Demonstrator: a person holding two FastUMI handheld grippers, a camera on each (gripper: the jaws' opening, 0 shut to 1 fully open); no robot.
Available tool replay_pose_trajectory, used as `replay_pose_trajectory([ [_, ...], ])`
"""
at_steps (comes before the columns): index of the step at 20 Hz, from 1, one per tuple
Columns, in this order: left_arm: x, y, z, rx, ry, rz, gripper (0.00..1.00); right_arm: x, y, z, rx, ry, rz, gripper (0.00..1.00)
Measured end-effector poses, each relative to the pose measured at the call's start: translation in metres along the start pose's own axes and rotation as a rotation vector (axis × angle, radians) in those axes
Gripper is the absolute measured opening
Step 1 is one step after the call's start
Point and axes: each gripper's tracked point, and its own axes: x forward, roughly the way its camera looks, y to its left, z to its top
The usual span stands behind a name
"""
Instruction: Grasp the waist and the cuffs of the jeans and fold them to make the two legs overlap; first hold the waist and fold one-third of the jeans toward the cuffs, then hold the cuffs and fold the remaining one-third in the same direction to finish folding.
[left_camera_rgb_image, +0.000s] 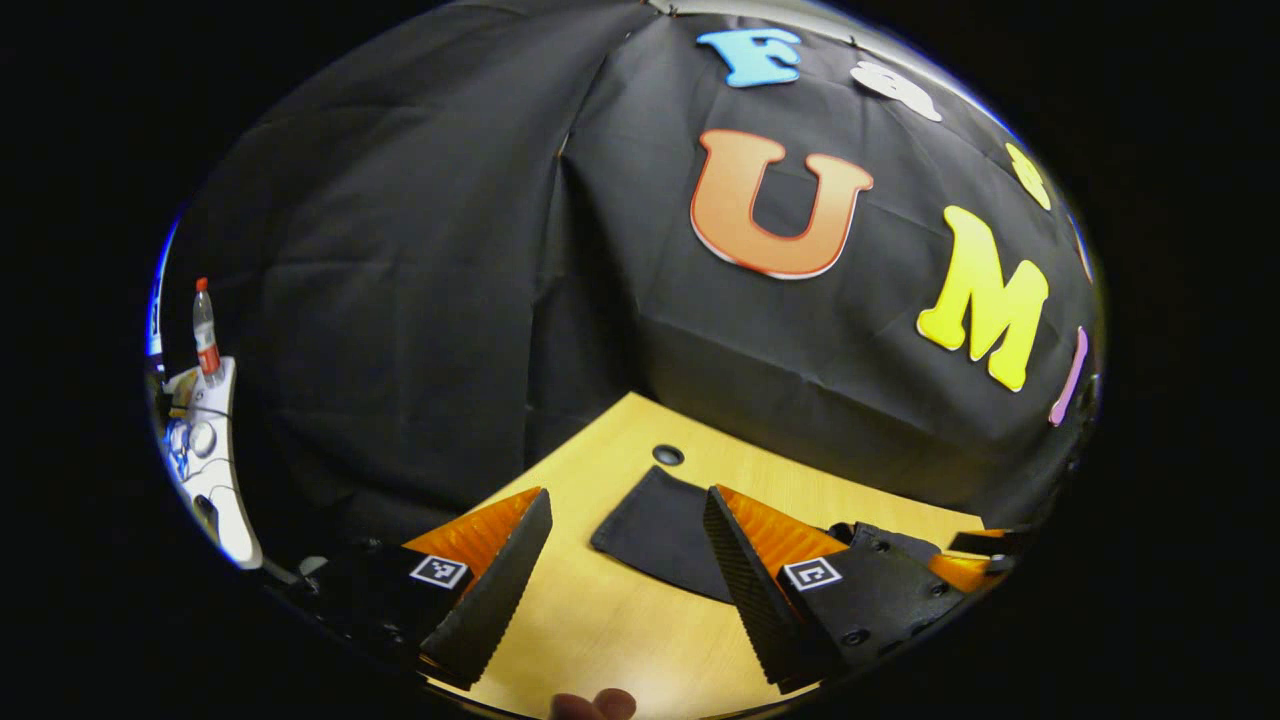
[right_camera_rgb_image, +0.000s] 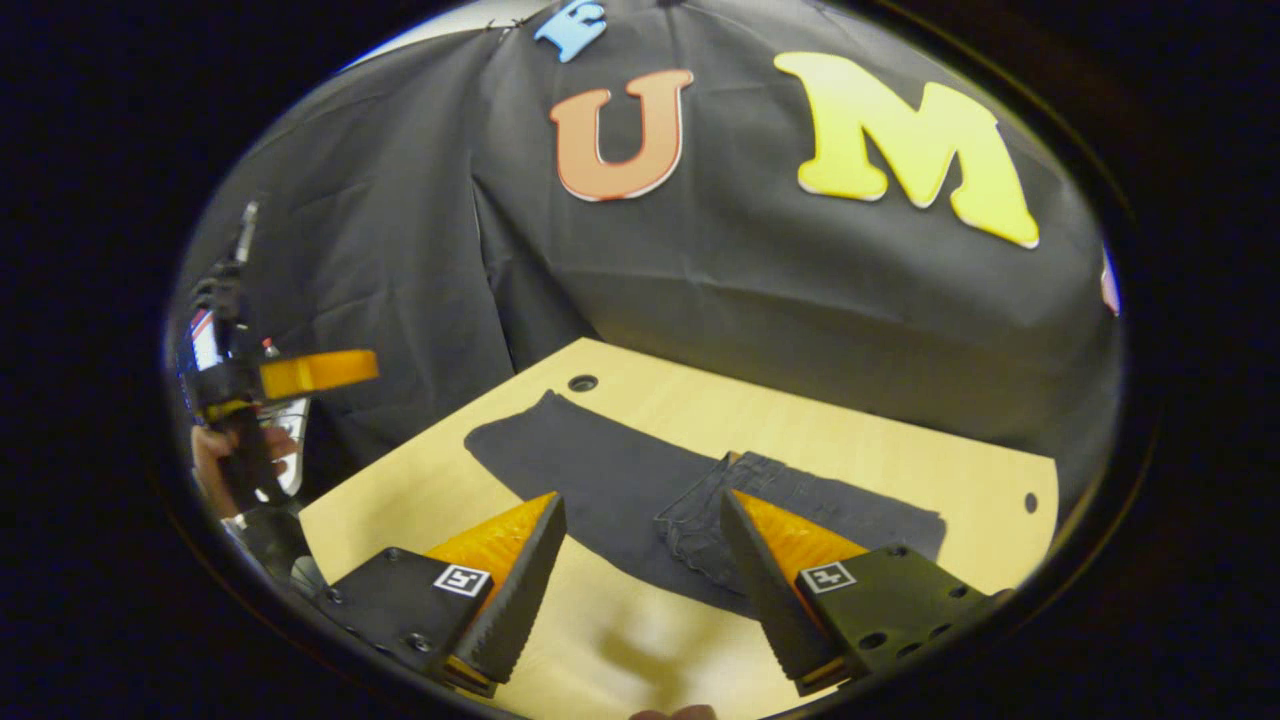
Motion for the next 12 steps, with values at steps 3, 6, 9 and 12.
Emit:
replay_pose_trajectory([
  [3,0.034,-0.016,-0.046,-0.139,0.171,-0.014,0.99,-0.051,-0.022,0.0,-0.005,0.001,-0.034,0.96],
  [6,0.061,-0.031,-0.073,-0.353,0.315,-0.03,0.99,-0.094,-0.05,-0.002,0.032,-0.017,-0.1,0.96],
  [9,0.084,-0.028,-0.09,-0.538,0.423,0.001,0.99,-0.122,-0.079,-0.013,0.065,-0.004,-0.177,0.96],
  [12,0.106,-0.034,-0.097,-0.684,0.5,0.027,0.99,-0.141,-0.102,-0.023,0.085,-0.001,-0.237,0.96],
])
